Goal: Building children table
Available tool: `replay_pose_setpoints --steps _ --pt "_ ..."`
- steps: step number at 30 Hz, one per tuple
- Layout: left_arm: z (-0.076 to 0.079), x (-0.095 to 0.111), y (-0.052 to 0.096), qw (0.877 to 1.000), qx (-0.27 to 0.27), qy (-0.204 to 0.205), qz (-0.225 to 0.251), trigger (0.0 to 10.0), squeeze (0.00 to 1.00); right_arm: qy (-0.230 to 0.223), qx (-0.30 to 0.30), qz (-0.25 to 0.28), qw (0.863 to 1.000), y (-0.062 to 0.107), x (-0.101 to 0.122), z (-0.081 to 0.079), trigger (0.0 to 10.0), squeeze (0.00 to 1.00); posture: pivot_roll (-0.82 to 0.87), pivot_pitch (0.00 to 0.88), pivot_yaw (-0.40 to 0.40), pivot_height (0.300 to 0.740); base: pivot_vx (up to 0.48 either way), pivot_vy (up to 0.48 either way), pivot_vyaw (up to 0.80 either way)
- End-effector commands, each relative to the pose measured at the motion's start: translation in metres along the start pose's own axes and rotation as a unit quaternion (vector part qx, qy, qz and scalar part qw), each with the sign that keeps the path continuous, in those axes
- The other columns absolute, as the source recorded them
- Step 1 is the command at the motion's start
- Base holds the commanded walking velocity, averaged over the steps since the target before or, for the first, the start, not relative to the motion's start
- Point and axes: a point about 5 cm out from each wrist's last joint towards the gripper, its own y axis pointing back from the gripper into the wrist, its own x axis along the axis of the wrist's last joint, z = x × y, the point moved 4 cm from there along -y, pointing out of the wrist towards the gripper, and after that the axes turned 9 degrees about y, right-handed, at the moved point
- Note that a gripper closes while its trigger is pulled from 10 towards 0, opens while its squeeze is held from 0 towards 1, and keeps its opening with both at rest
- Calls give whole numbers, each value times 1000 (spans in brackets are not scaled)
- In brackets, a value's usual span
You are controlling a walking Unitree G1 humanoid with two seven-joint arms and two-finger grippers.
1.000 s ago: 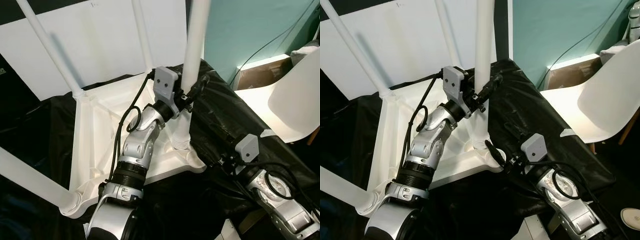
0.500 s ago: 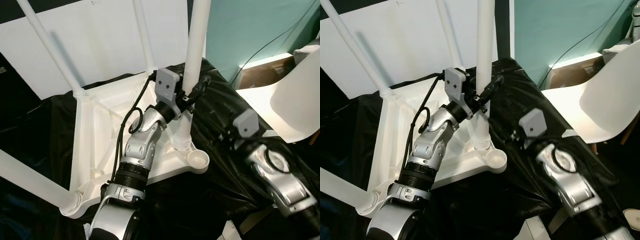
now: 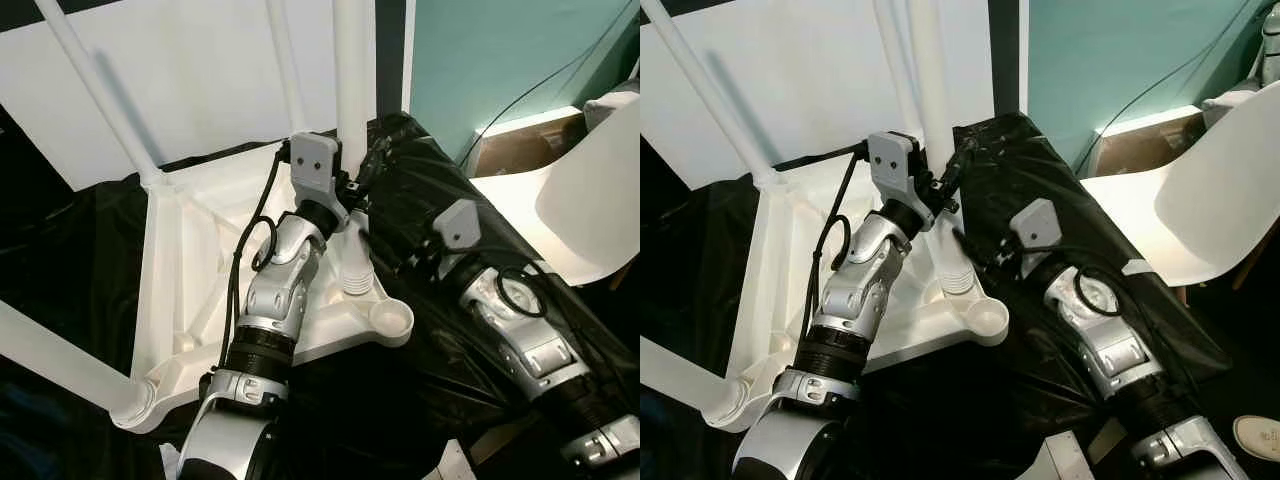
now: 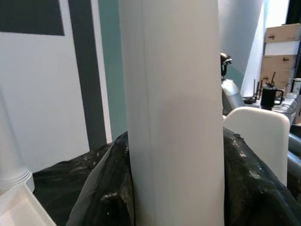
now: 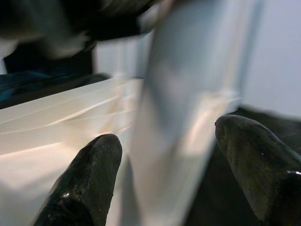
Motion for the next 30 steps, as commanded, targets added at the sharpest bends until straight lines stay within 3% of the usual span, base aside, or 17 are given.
replay_pose_setpoints --steps 1,6,11,18,25,26,29,30 --pt "-5 -16 6 999 15 -1 -30 0 0 -9 6 3 1000 0 2 -2 10000 0 -38 0 107 740 0 0 0" --pt "-3 -16 6 999 18 -2 -30 0 0 -24 -9 -1 1000 14 1 1 10000 0 -58 0 114 740 0 0 0" --pt "2 -17 3 1000 7 3 -30 0 0 -10 -2 -7 1000 11 -6 -1 10000 0 -77 0 126 740 0 0 0" --pt "11 -19 -1 999 -9 4 -31 0 0 5 23 13 1000 -17 1 -3 10000 0 -71 0 121 740 0 0 0" --pt "7 -19 4 1000 0 0 -29 0 0 -1 39 19 999 -25 0 -12 10000 0 -39 0 104 740 0 0 0" --pt "6 -19 5 1000 3 -1 -30 0 0 -5 42 20 999 -26 0 -14 0 0 -39 0 104 740 0 0 0" --pt "5 -19 6 999 6 -1 -31 0 0 -13 48 21 999 -26 -1 -17 0 0 -39 0 104 740 0 0 0" --pt "3 -19 7 999 11 2 -33 5765 1000 -21 47 23 998 -25 -1 -18 0 0 -23 0 97 740 0 0 0"
